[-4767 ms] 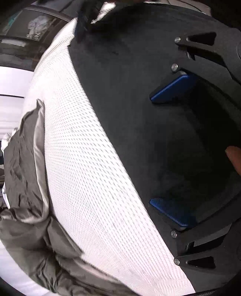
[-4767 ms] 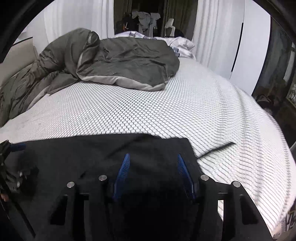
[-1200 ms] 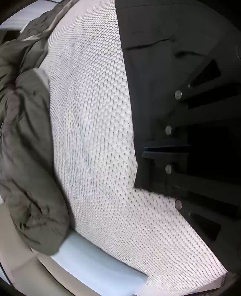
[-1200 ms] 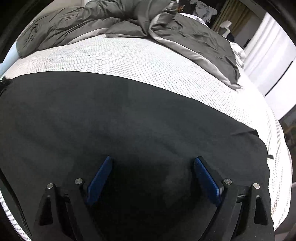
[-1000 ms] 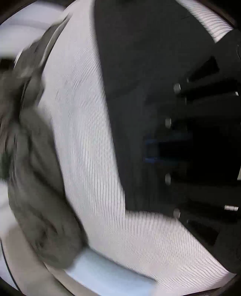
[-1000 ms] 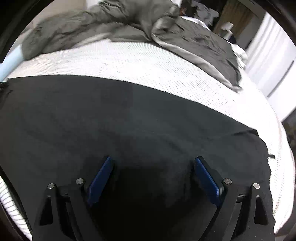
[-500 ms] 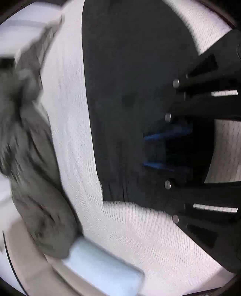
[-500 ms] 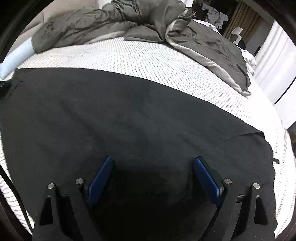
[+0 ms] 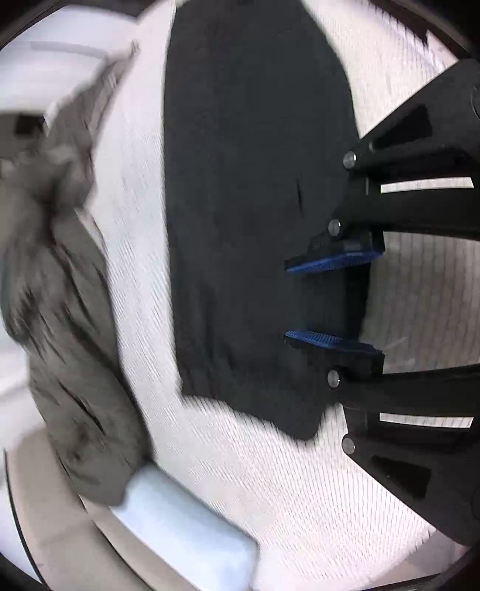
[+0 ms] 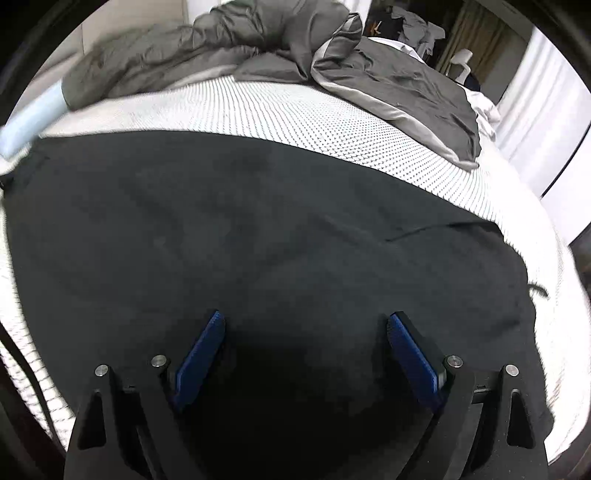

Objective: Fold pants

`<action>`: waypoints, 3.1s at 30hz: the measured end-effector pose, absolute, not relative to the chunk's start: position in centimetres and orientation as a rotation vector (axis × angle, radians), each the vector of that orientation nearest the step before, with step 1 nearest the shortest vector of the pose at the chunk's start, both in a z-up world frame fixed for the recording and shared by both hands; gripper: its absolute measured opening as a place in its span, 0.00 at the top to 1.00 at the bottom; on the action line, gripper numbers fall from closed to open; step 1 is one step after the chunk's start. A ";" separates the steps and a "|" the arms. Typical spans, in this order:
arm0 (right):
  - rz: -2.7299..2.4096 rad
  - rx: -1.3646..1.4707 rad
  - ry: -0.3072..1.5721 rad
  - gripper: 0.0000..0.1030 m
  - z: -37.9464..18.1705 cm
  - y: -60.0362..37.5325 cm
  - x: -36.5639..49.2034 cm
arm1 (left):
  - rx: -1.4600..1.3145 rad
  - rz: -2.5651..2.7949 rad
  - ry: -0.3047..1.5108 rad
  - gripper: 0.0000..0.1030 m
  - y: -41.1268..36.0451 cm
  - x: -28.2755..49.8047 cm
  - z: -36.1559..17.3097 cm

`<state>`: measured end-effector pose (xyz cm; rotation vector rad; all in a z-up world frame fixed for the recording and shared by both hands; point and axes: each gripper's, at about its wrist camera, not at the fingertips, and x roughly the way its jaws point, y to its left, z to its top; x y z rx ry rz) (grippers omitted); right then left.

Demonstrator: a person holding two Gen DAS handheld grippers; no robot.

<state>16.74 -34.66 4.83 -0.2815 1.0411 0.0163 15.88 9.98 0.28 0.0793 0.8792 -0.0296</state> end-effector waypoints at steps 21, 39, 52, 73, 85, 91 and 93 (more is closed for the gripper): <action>-0.385 -0.036 0.965 0.12 6.5 -48.9 8.0 | 0.161 -0.235 0.905 0.36 -1.7 16.5 -0.7; -0.509 0.022 0.891 0.20 7.7 -50.6 8.6 | 0.246 -0.546 0.887 0.27 -21.4 18.4 -2.3; -0.440 0.098 0.925 0.17 5.3 -49.9 12.4 | 0.228 -0.499 0.918 0.16 -22.3 21.3 -3.4; -0.198 0.854 0.678 0.76 3.1 -57.2 10.0 | 0.253 -0.578 0.869 0.13 -26.9 18.9 -3.6; 0.017 0.493 0.551 0.84 14.5 -45.4 13.3 | 0.066 -0.469 0.811 0.13 -15.7 19.2 -0.2; 0.258 0.278 0.659 0.84 16.4 -32.0 20.1 | -0.097 -0.252 0.778 0.13 -4.8 20.5 0.2; 0.370 0.225 0.690 0.84 16.2 -26.8 22.6 | -0.160 -0.184 0.778 0.13 -1.3 20.9 -0.2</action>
